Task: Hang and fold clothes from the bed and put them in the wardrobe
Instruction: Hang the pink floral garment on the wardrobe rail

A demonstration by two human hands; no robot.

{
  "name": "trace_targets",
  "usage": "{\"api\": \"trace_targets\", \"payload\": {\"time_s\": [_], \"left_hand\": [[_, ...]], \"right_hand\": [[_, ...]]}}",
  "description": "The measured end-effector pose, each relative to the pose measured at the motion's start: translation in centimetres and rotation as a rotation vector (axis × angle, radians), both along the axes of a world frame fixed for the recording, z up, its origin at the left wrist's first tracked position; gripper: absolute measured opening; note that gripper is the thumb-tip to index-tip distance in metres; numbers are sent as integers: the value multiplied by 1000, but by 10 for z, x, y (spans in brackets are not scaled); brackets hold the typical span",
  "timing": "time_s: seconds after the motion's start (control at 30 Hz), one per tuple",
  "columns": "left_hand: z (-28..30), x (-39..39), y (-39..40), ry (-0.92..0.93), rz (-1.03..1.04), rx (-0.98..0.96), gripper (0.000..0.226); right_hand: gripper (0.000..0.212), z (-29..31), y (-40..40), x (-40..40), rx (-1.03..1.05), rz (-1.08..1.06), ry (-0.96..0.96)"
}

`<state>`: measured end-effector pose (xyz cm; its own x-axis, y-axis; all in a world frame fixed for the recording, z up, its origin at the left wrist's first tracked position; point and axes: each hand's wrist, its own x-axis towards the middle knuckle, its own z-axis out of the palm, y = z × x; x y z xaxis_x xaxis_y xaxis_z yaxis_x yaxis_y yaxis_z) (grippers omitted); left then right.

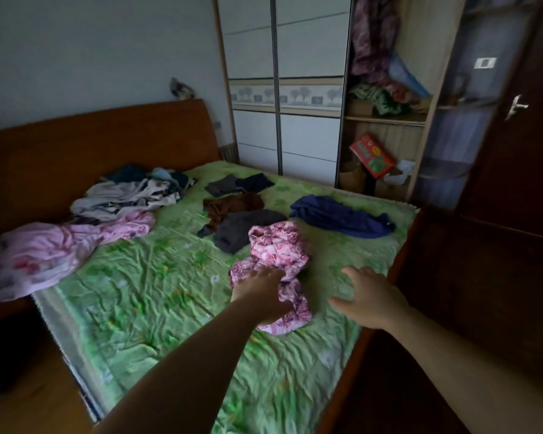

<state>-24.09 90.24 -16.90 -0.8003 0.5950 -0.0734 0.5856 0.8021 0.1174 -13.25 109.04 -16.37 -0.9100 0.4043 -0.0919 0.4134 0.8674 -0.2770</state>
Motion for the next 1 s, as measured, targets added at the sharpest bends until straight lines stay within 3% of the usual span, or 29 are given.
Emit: {"api": "trace_targets", "payload": {"time_s": [0.23, 0.43, 0.73, 1.0], "left_hand": [[1, 1, 53, -7, 68, 41, 63], [-13, -41, 90, -30, 129, 32, 65], [-38, -178, 173, -108, 230, 157, 69], [-48, -280, 191, -139, 398, 201, 69]], "right_hand": [[77, 2, 59, -9, -58, 45, 29], [76, -3, 93, -48, -9, 154, -27], [71, 3, 183, -186, 68, 195, -86], [71, -11, 219, -315, 122, 322, -110]]}}
